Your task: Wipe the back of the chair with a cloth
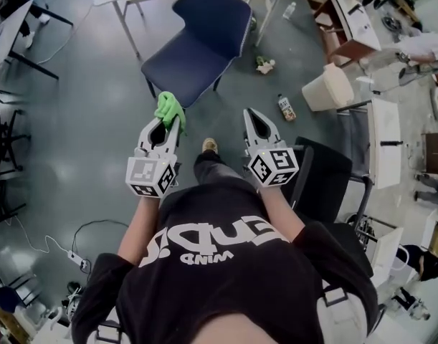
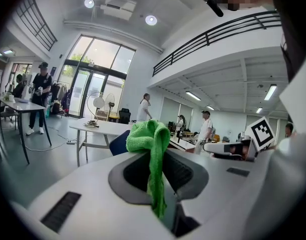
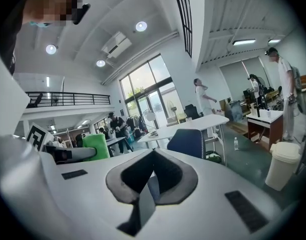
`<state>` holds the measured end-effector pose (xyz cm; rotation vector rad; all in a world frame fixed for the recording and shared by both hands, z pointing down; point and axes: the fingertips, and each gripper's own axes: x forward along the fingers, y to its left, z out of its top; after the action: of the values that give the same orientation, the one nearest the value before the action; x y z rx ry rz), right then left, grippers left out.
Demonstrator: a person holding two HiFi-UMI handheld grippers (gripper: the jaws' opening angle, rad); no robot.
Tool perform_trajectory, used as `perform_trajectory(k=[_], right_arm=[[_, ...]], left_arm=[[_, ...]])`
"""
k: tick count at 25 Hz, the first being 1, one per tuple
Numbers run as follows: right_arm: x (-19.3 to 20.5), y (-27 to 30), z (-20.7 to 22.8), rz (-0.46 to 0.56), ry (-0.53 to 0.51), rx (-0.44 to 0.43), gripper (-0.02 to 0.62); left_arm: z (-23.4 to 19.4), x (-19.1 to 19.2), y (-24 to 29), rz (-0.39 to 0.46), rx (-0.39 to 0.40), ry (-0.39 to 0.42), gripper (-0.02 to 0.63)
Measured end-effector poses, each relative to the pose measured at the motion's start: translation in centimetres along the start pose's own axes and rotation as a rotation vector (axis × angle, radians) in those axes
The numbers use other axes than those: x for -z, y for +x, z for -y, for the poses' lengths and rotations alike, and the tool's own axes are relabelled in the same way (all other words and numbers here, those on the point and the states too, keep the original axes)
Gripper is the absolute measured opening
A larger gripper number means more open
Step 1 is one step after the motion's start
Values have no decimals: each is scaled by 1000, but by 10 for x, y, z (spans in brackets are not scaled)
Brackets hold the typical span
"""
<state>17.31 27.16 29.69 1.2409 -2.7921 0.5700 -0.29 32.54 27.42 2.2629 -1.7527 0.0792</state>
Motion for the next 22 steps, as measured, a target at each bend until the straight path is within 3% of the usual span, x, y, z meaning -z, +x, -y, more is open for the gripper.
perform_trajectory(k=[9, 16, 22], right_arm=[[-37, 85, 57, -14, 10, -49, -8], [-41, 134, 59, -45, 8, -71, -8], [-50, 178, 60, -42, 4, -36, -8]], left_arm=[[-31, -42, 89, 29, -53, 3, 57], [-66, -59, 126, 35, -54, 21, 57], [-102, -70, 159, 27, -15, 18, 57]])
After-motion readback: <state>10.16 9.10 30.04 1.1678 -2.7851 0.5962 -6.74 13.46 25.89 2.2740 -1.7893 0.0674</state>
